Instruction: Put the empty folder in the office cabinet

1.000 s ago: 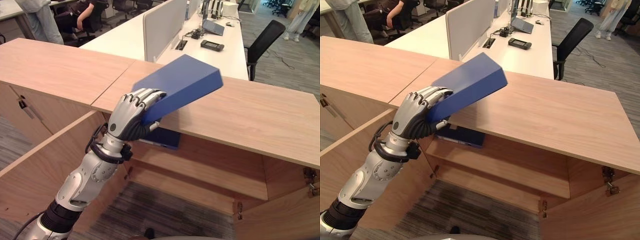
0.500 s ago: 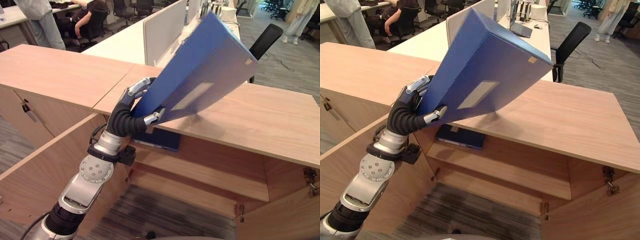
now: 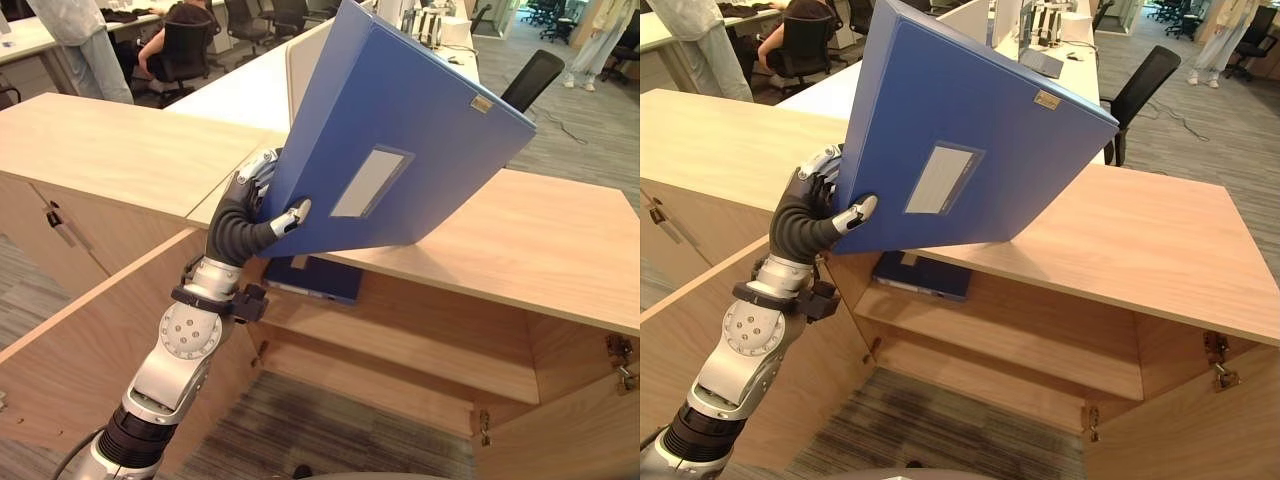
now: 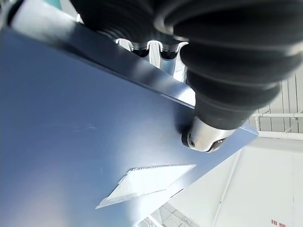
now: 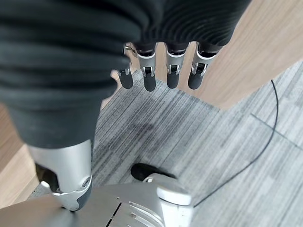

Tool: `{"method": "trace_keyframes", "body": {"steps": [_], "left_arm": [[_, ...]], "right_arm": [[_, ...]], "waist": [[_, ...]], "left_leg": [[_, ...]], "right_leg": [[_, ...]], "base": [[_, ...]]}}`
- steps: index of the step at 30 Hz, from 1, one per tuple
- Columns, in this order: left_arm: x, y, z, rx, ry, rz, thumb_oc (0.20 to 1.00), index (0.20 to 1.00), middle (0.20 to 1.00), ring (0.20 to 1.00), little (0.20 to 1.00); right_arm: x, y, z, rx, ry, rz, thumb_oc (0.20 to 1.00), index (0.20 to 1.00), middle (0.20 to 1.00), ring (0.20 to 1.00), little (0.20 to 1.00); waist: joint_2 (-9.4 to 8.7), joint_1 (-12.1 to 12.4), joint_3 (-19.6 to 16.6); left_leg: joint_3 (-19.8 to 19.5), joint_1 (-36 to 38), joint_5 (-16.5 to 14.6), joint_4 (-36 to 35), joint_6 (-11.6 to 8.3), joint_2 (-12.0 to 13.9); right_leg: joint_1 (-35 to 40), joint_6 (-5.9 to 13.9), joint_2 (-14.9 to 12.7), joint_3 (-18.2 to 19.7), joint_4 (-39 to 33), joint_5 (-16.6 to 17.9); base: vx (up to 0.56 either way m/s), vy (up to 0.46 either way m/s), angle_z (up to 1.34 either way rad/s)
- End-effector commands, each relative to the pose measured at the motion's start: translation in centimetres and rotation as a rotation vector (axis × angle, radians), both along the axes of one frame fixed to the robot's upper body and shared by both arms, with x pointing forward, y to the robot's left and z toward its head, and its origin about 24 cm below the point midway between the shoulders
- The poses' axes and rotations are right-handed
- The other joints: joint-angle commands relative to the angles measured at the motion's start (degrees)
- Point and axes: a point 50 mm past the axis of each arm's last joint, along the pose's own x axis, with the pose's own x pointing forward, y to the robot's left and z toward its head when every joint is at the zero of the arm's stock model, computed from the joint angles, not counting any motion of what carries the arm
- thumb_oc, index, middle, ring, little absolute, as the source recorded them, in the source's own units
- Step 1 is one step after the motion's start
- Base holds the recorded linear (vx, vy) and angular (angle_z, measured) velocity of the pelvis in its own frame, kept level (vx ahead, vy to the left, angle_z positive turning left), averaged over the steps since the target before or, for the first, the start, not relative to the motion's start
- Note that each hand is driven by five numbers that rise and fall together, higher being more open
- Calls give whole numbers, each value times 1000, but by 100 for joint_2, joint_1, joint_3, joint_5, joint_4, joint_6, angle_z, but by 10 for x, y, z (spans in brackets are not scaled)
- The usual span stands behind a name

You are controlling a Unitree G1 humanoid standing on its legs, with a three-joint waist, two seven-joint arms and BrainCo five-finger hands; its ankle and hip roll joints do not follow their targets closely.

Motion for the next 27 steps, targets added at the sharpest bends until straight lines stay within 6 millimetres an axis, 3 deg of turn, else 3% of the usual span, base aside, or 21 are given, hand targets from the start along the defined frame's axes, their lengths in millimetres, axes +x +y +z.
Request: {"method": "trace_keyframes", "body": {"steps": [1, 6, 9, 16, 27], "left_arm": [[-2, 14, 11, -77, -55, 45, 200, 200, 200, 200, 200], [4, 10, 2, -224, 61, -75, 200, 200, 200, 200, 200], [1, 10, 16, -303, 16, -146, 200, 200, 200, 200, 200], [1, 7, 17, -480, 50, -277, 200, 200, 200, 200, 200], [5, 17, 2, -543, 121, -249, 200, 200, 200, 200, 200]], "right_arm": [[0, 4, -1, 11, 17, 22, 1000, 1000, 1000, 1000, 1000], [-1, 1, 0, 5, 29, 36, 1000, 1000, 1000, 1000, 1000], [-3, 2, -1, 11, 47, 54, 1000, 1000, 1000, 1000, 1000], [-4, 3, -1, 23, 67, 80, 1000, 1000, 1000, 1000, 1000], [-9, 5, -2, 32, 77, 80, 1000, 1000, 1000, 1000, 1000]], "waist": [[-322, -31, -167], [-296, -52, -173], [-279, -60, -183], [-267, -66, -164], [-259, -55, -151]], "left_leg": [[-114, 82, -583, 17, 120, -277], [-104, 97, -583, 17, 116, -268], [-88, 114, -591, 17, 110, -267], [-76, 105, -601, 17, 107, -275], [-64, 96, -596, 17, 104, -270]], "right_leg": [[-216, 475, -19, -204, 33, 401], [-211, 473, -21, -189, 33, 403], [-194, 472, -28, -168, 33, 397], [-186, 468, -34, -166, 33, 396], [-185, 472, -42, -177, 33, 387]], "base": [[0, 0, 0], [0, 0, 0], [0, 0, 0], [-5, 2, -2], [0, 0, 0]]}}
